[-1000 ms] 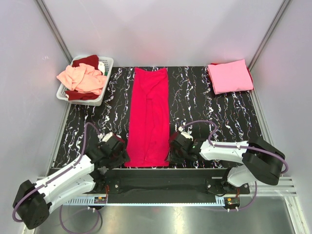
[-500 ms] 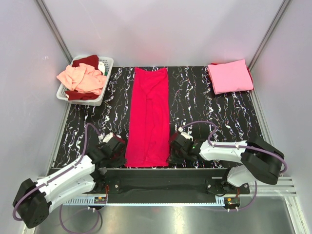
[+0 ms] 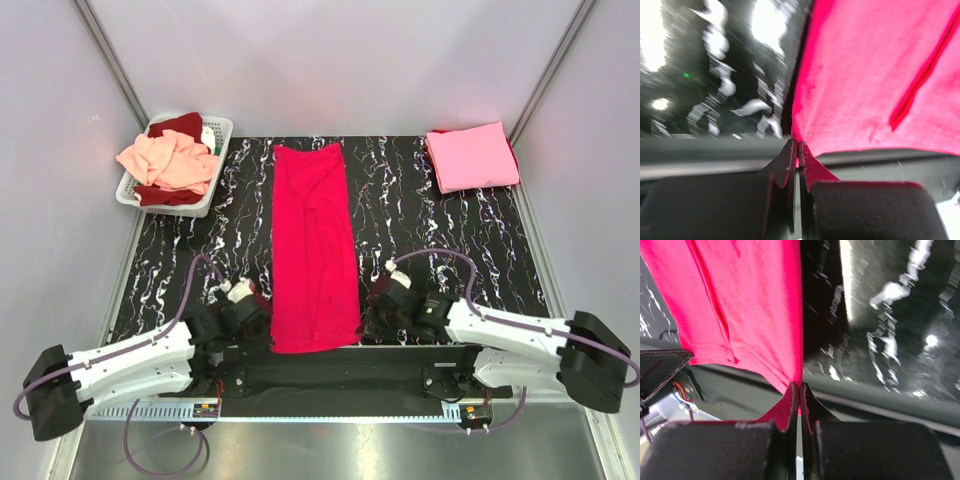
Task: Fold and stack the t-shirts
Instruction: Fold the tshirt
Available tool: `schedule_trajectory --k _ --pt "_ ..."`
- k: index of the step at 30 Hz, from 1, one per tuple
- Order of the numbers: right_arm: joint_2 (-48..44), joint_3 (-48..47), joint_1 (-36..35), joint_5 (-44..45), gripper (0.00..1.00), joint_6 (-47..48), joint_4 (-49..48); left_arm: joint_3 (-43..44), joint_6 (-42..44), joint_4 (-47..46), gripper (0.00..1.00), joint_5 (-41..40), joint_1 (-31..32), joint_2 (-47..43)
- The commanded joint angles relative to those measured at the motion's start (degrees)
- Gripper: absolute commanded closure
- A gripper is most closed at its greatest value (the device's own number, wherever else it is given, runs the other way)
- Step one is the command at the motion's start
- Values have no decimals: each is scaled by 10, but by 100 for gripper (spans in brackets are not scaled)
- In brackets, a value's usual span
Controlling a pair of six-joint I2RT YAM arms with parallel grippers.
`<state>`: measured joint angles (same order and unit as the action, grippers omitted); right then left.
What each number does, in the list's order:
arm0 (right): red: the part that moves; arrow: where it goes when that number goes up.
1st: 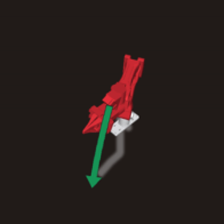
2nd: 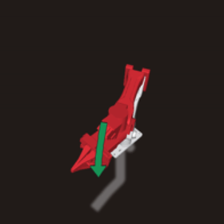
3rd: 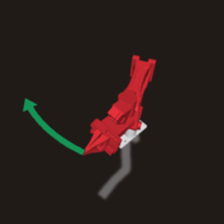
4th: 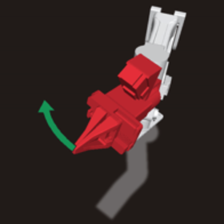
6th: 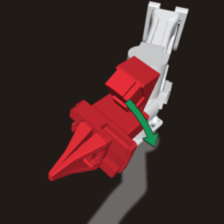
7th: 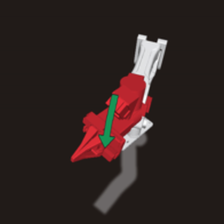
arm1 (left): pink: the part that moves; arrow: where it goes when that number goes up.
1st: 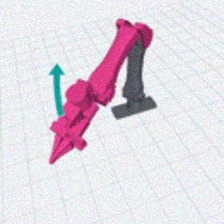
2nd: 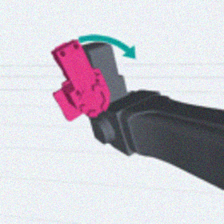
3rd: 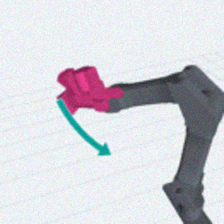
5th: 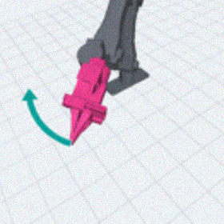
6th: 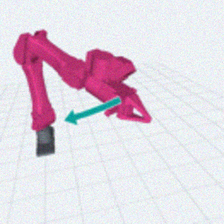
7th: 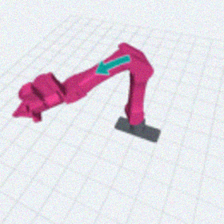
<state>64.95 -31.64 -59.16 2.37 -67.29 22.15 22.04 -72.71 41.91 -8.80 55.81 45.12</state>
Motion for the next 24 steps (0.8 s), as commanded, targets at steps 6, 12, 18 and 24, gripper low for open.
schedule_trajectory --k 6,12,18,24 --pt "-112 25 -9 -8 100 11 114 107 -81 34 100 -60 110 70" --pt "-122 -69 -4 59 100 67 153 237 -30 121 100 -127 101 121" --pt "-30 -204 86 49 100 182 174 344 78 131 100 -122 5 177" --pt "86 -335 202 -6 100 308 174 438 184 107 100 -91 -104 241"
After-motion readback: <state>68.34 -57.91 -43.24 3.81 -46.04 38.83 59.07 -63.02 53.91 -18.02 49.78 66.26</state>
